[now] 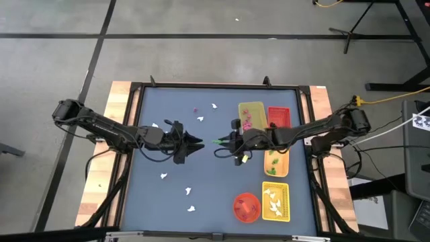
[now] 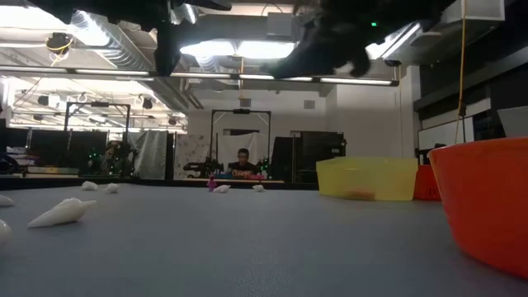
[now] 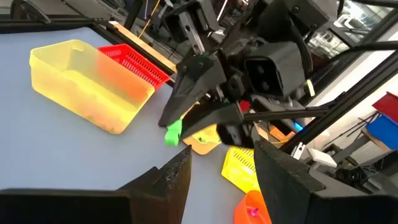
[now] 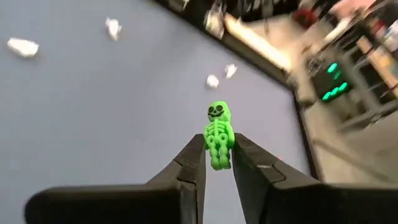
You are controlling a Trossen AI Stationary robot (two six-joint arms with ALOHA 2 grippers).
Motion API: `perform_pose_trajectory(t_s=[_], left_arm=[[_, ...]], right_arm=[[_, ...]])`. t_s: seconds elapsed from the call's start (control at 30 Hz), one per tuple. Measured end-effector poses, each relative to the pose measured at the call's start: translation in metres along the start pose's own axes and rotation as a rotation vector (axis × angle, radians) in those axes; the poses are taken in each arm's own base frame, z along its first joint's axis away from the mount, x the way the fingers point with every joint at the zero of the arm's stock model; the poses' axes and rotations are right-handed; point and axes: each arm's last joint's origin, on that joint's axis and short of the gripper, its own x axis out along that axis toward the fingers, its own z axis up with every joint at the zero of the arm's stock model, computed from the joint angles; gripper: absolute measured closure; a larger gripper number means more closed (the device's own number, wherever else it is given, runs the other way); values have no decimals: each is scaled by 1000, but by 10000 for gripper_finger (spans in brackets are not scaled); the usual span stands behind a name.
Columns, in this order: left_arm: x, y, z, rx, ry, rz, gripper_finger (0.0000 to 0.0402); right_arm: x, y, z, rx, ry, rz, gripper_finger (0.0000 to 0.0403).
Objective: Sort Halloween decoration
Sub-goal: Put the green skeleton toy into the middle yellow bin
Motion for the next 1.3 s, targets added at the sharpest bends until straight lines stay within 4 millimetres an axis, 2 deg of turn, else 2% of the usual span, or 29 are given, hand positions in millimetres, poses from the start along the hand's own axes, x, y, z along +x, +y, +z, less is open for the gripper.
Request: perform_pose_trajectory(t_s=[0.4,0.63,0.93,1.3], left_arm=[[0,1,-2,7,16,13,244],[0,2,-1,28,12,19,244],[0,2,-1,41,-1,36,244],[0,2,-1,42,-1,36,244]], right_arm=[[-65,-3,-27,150,399,214,337],[-94,4,-50,249,691,393,336],[-111,9,-62,334,911,501,336],[-112,10,-63,337,925,514,336]])
